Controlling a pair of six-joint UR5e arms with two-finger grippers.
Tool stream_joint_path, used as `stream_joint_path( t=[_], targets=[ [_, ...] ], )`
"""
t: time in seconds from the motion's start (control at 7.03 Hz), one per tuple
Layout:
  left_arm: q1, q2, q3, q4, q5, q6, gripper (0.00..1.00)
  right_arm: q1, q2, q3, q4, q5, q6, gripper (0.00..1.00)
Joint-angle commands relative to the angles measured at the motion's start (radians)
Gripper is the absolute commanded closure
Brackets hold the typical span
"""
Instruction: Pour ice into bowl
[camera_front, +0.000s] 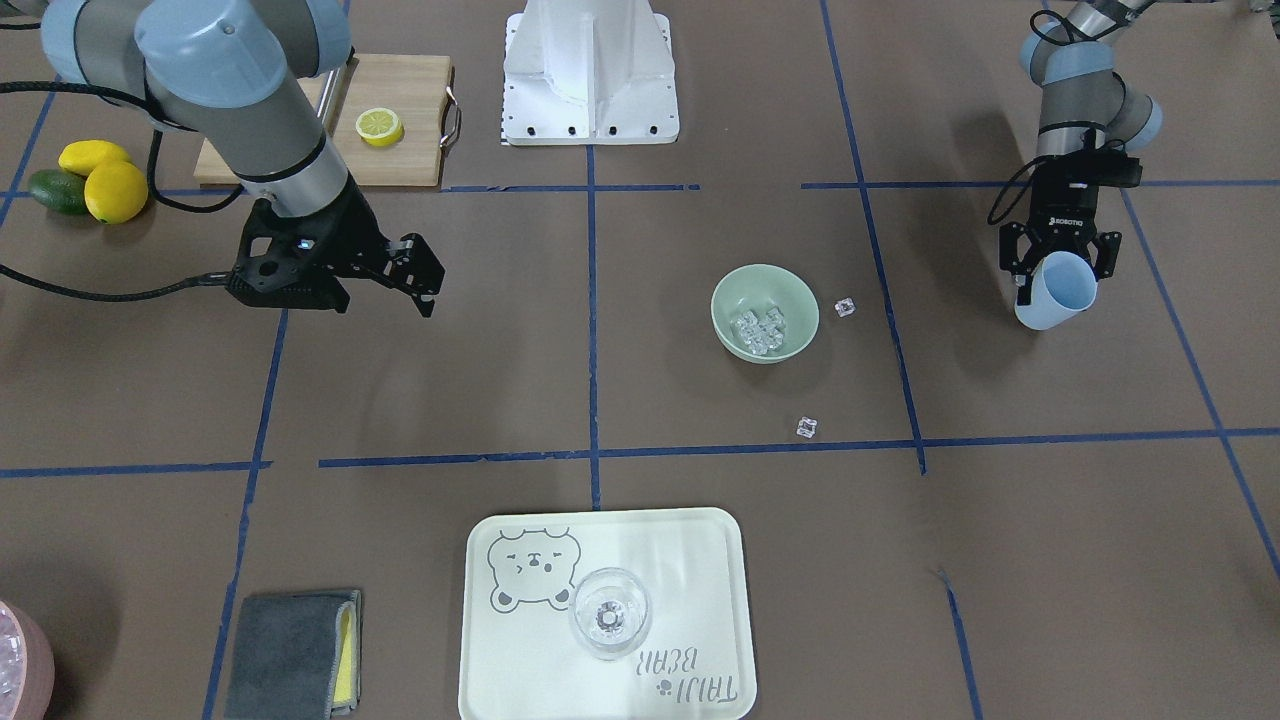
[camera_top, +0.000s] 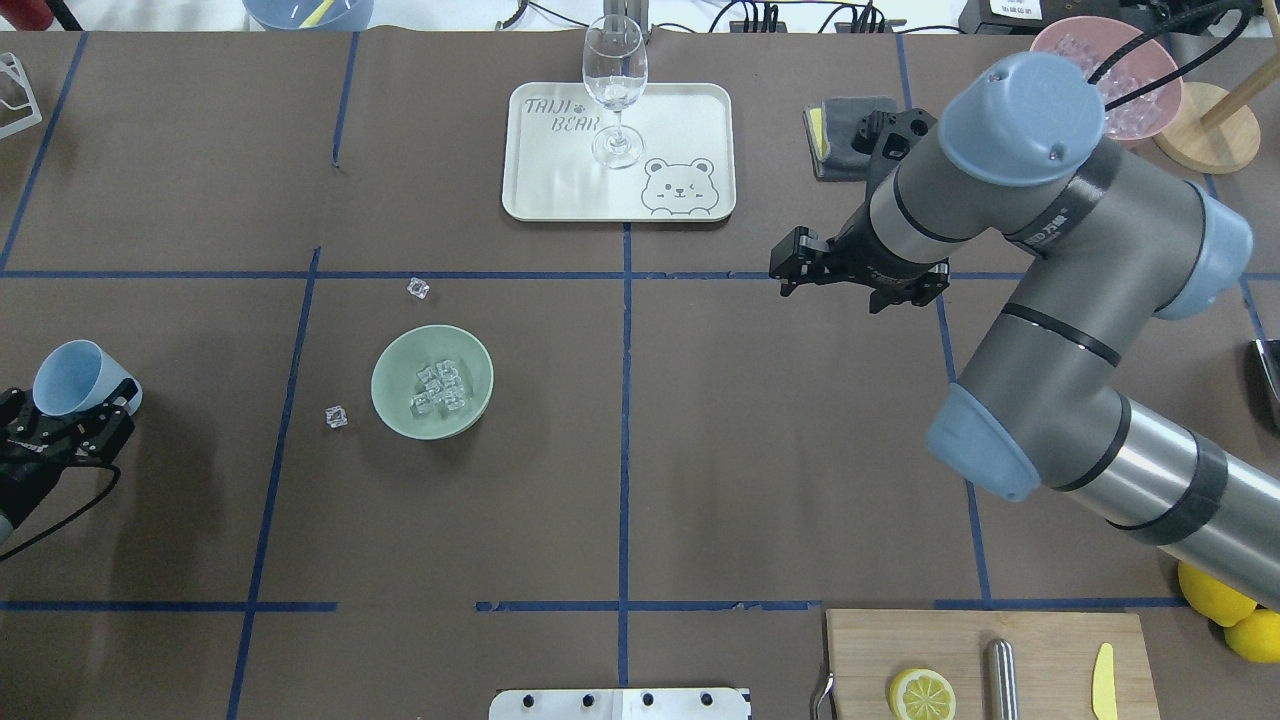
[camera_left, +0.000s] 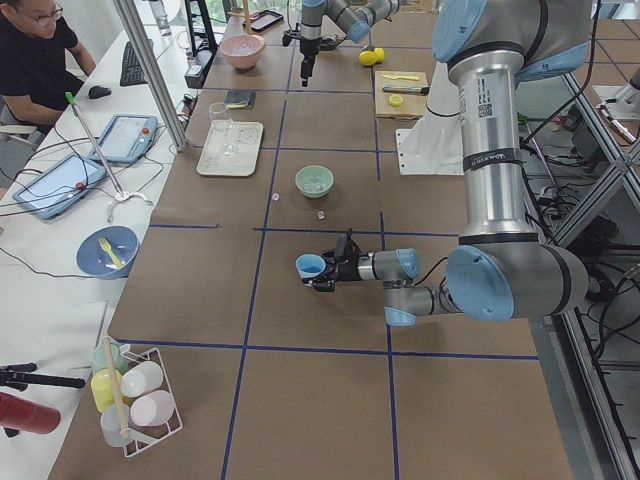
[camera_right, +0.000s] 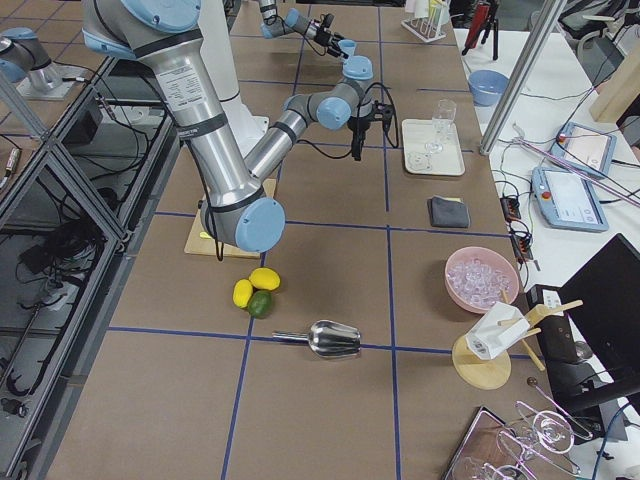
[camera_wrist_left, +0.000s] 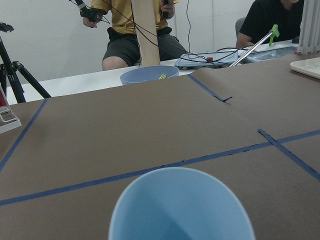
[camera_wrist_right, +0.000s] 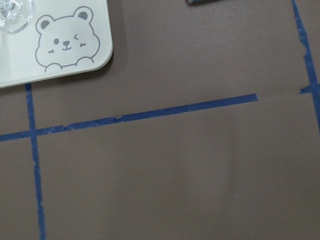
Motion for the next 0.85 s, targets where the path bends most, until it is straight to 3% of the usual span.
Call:
stream_joint_path(
  t=[0.0,0.14,0.28,0.43,0.71],
  targets=[
    [0.0,-0.001,0.0,0.002,-0.004,-0.009,1.0,-0.095,0.114,-0.074,0.012,-0.07,0.092,0.0],
    [0.0,0.0,0.0,0.002,-0.007,-0.007,0.72,-0.118,0.16,-0.101,0.012,-0.07,0.141,0.0],
    [0.0,-0.001,-0.006,0.0,-0.009,-0.006,0.53,-0.138,0.19,-0.123,0.022,-0.093,0.157,0.0],
    [0.0,-0.001,-0.005,-0.001,-0.007,-0.007,0.03,-0.158,0.205,-0.152,0.062,-0.113,0.189,0.0],
    [0.002,-0.001,-0.007,-0.003,-0.01,-0.074,0.0,-0.187,0.271,-0.252,0.137,-0.131,0.236,0.0]
  ],
)
